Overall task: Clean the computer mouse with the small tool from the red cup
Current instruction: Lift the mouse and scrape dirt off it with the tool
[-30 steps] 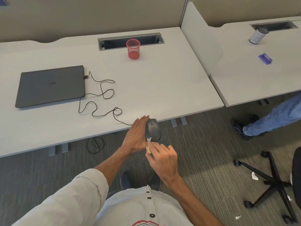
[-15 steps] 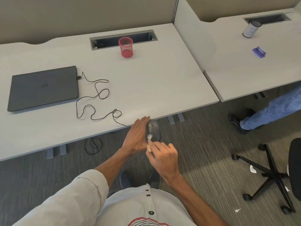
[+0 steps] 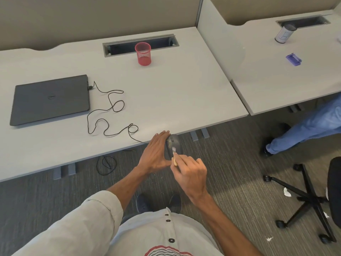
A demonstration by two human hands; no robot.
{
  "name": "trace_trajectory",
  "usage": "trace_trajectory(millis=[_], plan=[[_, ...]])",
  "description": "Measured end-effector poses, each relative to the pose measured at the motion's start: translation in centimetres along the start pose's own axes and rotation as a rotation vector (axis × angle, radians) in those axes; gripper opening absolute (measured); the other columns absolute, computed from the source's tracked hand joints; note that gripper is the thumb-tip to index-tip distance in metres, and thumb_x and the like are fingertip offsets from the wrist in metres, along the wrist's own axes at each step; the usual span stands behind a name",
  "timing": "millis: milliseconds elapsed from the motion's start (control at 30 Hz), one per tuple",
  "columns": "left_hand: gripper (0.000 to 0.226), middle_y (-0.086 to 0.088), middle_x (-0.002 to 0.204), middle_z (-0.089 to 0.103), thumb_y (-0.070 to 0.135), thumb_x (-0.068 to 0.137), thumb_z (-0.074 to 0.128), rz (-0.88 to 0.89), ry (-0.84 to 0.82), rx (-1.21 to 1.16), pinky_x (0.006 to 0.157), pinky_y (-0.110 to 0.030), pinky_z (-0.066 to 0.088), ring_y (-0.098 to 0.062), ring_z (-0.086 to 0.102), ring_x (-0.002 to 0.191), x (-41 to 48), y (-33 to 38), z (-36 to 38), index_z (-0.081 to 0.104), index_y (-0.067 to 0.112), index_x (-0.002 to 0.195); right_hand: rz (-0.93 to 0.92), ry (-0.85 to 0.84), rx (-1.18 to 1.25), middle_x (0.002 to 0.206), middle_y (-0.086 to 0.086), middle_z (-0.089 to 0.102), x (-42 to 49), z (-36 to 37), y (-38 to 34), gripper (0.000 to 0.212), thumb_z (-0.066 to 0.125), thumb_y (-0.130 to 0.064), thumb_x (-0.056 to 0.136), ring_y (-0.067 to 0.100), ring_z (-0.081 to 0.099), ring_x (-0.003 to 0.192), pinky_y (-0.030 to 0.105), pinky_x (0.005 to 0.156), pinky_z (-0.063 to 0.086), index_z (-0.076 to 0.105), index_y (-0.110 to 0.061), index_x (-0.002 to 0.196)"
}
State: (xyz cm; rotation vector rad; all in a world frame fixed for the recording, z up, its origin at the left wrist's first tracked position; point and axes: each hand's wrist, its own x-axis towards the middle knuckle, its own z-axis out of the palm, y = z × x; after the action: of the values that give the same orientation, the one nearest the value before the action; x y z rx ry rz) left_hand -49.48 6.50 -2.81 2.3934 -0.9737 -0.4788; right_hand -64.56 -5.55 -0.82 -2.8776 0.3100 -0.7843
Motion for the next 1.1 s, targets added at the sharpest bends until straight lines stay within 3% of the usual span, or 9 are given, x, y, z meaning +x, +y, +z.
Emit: trace_trajectory(millis=[233,400,567,800,1000,1100], plan=[[0.132,-0.007,0.183,0.023,0.072,0.077,0.088,0.016,-0.013,0.026,0.143,-0.041,0.008,-0.020,0.015,0.173,-0.1,-0.4,-0.2,0.021,0.010,0.173,-0.126,-0.045,0.031,0.102,-0.002,0.086,-1.6,0.9,-1.3,0.023,0.071,-0.031,0.104,0.012,0.077,0.080,0.030,0.063,0.045,0.086,-0.015,0.110],[0.120,-0.004,0.182,0.025,0.067,0.084,0.081,0.015,0.003,0.017,0.142,-0.043,0.013,-0.016,0.016,0.172,-0.5,-0.5,-0.4,0.022,0.012,0.173,-0.069,0.038,0.007,0.101,-0.003,0.084,0.0,0.3,-1.0,0.039,0.053,-0.035,0.114,0.012,0.073,0.074,0.028,0.063,0.040,0.085,-0.014,0.121],[0.116,-0.005,0.182,0.027,0.064,0.087,0.080,0.033,0.004,0.025,0.143,-0.041,0.011,-0.017,0.017,0.172,-0.6,-0.5,-0.4,0.023,0.011,0.173,-0.063,0.014,-0.039,0.100,-0.002,0.084,0.8,0.4,-0.9,0.028,0.070,-0.032,0.106,0.012,0.073,0.075,0.030,0.061,0.045,0.085,-0.013,0.120],[0.120,-0.006,0.183,0.023,0.065,0.086,0.082,0.040,-0.018,0.023,0.143,-0.043,0.010,-0.020,0.015,0.173,-0.4,-0.9,-0.4,0.020,0.011,0.173,-0.116,-0.054,-0.001,0.096,-0.002,0.084,-0.5,1.2,-2.1,0.024,0.077,-0.032,0.101,0.012,0.075,0.076,0.030,0.062,0.048,0.086,-0.015,0.114],[0.117,-0.005,0.182,0.027,0.063,0.087,0.083,0.040,0.009,-0.013,0.142,-0.043,0.013,-0.017,0.017,0.172,-0.2,-1.2,-0.5,0.023,0.012,0.173,-0.021,0.021,-0.003,0.100,-0.003,0.085,0.8,0.7,-1.8,0.028,0.067,-0.033,0.107,0.011,0.073,0.073,0.028,0.063,0.040,0.086,-0.014,0.118],[0.117,-0.003,0.181,0.029,0.067,0.085,0.081,0.037,0.016,-0.025,0.143,-0.042,0.012,-0.016,0.019,0.172,-0.1,-1.1,-0.7,0.025,0.013,0.172,0.001,0.032,-0.017,0.102,-0.002,0.085,2.2,0.6,-1.2,0.027,0.072,-0.031,0.104,0.012,0.075,0.075,0.029,0.062,0.044,0.086,-0.013,0.118]])
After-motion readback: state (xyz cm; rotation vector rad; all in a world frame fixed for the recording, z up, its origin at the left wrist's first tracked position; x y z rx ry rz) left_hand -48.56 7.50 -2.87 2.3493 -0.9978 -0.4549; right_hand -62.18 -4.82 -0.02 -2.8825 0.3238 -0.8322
